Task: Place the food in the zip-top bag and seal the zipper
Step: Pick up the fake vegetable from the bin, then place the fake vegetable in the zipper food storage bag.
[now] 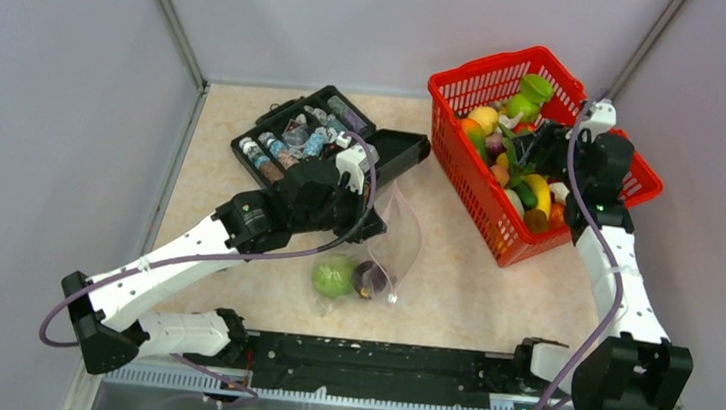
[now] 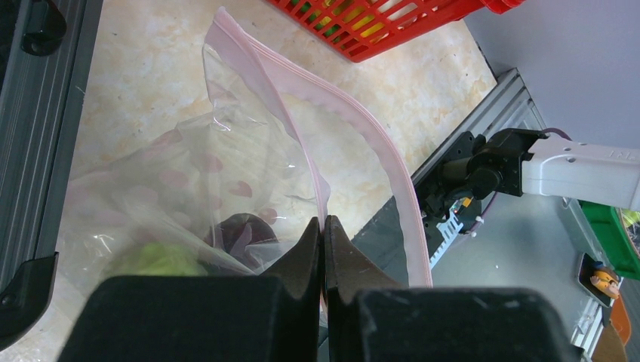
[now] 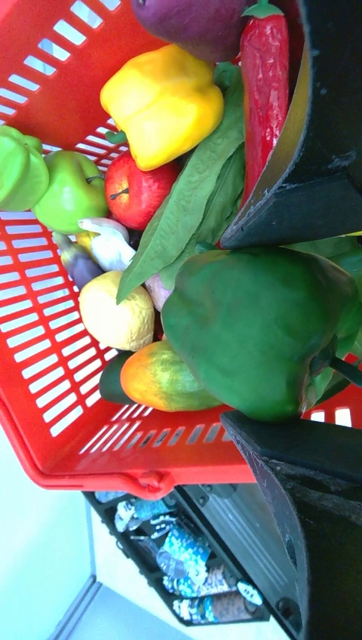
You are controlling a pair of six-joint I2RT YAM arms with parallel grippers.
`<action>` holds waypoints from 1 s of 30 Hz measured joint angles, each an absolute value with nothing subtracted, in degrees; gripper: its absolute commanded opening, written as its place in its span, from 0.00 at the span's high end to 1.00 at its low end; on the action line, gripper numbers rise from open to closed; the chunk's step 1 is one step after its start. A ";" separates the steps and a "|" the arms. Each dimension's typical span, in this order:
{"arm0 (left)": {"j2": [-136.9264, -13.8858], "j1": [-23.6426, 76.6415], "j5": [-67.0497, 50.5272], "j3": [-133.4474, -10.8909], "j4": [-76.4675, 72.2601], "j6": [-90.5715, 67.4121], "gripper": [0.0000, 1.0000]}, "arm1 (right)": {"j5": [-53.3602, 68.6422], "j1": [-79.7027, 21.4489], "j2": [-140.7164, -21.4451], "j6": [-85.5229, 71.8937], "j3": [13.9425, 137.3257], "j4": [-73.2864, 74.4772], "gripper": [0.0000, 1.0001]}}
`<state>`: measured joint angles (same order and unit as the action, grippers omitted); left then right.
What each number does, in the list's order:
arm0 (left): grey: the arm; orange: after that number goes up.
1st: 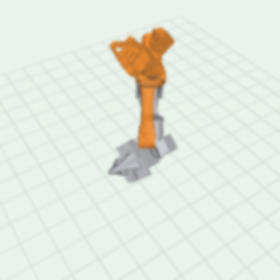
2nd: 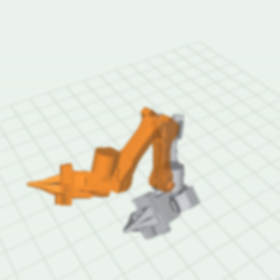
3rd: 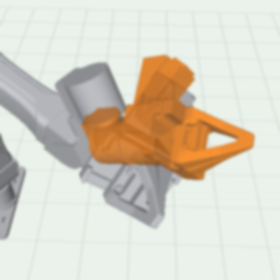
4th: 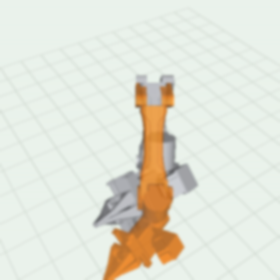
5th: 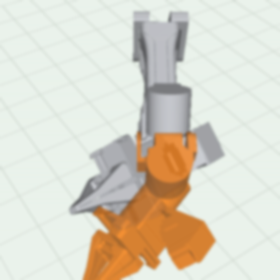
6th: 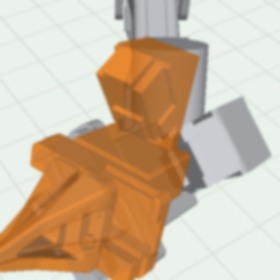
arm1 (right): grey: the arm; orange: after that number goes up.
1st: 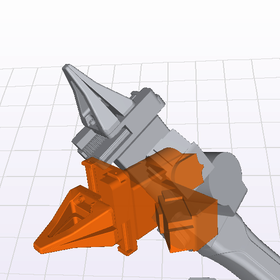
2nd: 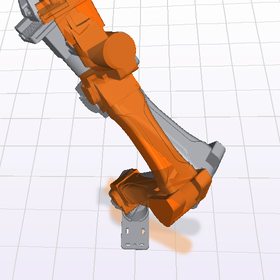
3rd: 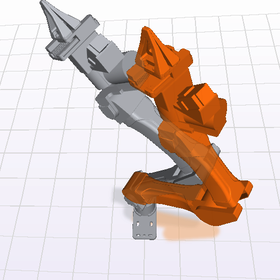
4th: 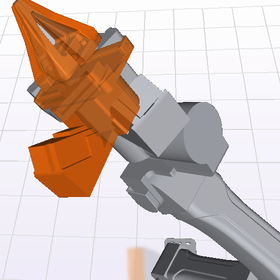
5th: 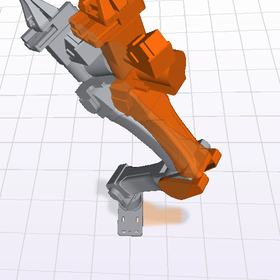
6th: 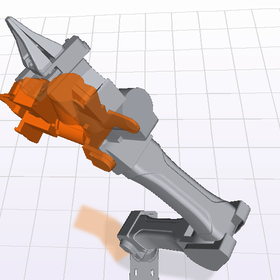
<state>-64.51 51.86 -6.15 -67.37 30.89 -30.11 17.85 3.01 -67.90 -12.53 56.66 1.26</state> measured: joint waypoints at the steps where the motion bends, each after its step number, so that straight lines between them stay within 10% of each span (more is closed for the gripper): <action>1: -64.51 51.86 -6.15 -67.35 30.87 -30.11 1.00 | 18.20 3.42 -67.35 -13.13 56.66 1.26 0.54; 30: -64.23 51.86 -6.42 -67.16 30.79 -30.20 1.00 | 54.33 5.39 -55.68 -45.12 39.72 -44.86 0.60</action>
